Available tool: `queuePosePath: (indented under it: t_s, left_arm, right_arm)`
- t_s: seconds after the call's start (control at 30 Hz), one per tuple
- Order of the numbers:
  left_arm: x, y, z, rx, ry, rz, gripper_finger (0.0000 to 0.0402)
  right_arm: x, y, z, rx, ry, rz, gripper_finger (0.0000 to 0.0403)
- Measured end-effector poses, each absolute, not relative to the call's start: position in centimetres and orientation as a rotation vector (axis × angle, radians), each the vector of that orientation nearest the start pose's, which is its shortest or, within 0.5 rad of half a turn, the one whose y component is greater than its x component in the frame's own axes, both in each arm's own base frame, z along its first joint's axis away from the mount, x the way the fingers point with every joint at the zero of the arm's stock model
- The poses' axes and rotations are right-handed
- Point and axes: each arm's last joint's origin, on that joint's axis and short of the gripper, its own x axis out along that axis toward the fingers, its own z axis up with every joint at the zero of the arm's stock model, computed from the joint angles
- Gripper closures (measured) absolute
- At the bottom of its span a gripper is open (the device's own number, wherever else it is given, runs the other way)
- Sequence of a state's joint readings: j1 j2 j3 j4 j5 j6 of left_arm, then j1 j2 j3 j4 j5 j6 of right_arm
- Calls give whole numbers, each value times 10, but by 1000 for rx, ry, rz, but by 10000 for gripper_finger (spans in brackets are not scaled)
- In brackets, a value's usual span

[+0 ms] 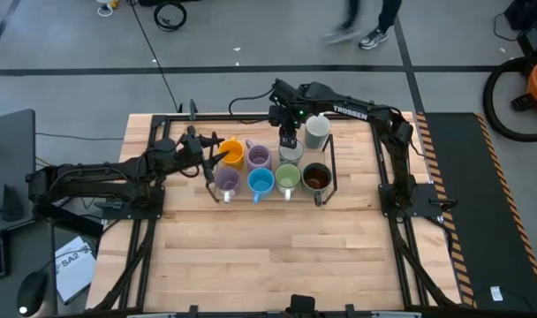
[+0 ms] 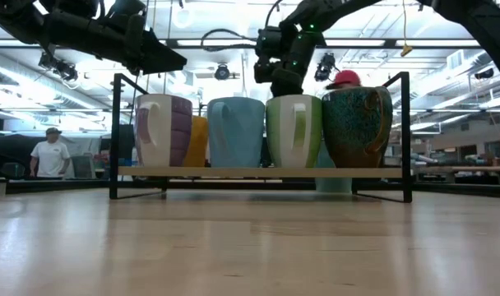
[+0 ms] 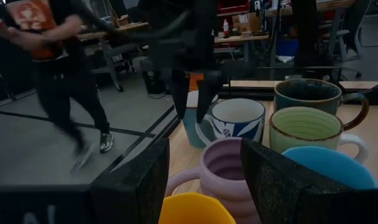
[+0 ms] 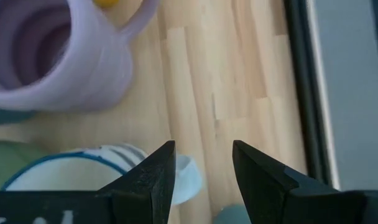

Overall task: Place coffee mugs
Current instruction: Put the blue pattern mug on the shelf

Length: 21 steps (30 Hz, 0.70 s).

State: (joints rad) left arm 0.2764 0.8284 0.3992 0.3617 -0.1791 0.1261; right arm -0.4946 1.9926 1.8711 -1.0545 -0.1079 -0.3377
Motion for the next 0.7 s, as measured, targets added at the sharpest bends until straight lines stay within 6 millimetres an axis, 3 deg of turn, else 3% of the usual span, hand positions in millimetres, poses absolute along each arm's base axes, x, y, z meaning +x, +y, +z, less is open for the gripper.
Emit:
queuePosePath:
  t_s: [0.23,0.5,0.7]
  left_arm:
    - [177,55,243,111,104,450,198]
    - [177,55,242,111,115,449,198]
    - [177,55,242,111,117,449,198]
  right_arm:
    - [359,-191,308,33,1194,-186,239]
    - [336,-182,314,66,1378,-214,239]
    - [330,-178,304,108,1465,-197,241]
